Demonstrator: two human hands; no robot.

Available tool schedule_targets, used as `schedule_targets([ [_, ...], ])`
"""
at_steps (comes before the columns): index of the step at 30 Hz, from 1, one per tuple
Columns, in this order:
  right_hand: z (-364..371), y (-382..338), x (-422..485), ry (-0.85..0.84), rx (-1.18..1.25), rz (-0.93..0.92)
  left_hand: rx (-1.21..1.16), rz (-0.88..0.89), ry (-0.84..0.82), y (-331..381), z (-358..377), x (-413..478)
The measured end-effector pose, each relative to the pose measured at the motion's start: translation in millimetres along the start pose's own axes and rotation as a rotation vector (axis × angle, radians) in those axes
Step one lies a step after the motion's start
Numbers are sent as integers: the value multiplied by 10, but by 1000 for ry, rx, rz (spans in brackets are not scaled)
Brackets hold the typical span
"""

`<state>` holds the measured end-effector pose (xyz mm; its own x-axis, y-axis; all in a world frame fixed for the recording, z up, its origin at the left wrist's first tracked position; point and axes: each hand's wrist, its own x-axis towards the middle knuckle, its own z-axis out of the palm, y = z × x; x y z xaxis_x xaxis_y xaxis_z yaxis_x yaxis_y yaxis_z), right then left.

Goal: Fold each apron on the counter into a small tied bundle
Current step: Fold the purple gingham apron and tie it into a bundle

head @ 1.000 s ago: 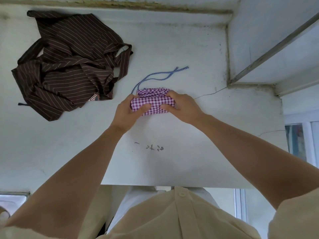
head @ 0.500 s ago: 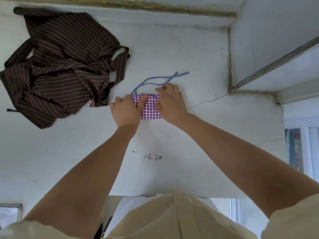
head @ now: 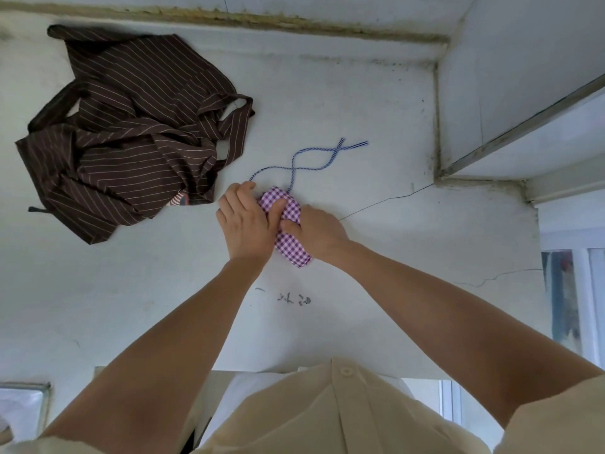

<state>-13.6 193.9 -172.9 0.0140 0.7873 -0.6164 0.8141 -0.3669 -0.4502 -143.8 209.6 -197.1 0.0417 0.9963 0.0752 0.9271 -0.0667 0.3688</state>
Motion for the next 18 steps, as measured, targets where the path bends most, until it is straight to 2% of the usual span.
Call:
schedule_targets([
  [2, 44, 51, -14, 82, 170, 16, -141, -69, -19, 47, -92, -85],
  [4, 64, 79, -48, 178, 334, 33, -461, -247, -162, 156, -188, -151],
  [7, 83, 25, -163, 268, 415, 14, -869, -404, -408, 327, -282, -206],
  [9, 80, -60, -270, 310, 423, -50, -1050, -543, -422, 409, -350, -212],
  [10, 80, -94, -314, 328, 413, -90, -1106, -589, -402, 421, -385, -201],
  [13, 67, -144, -500, 364, 346, -234, -1169, -570, -412, 357, -513, -195],
  [18, -37, -49, -727, 294, 399, -347, -1283, -525, -512, 175, -682, -278],
])
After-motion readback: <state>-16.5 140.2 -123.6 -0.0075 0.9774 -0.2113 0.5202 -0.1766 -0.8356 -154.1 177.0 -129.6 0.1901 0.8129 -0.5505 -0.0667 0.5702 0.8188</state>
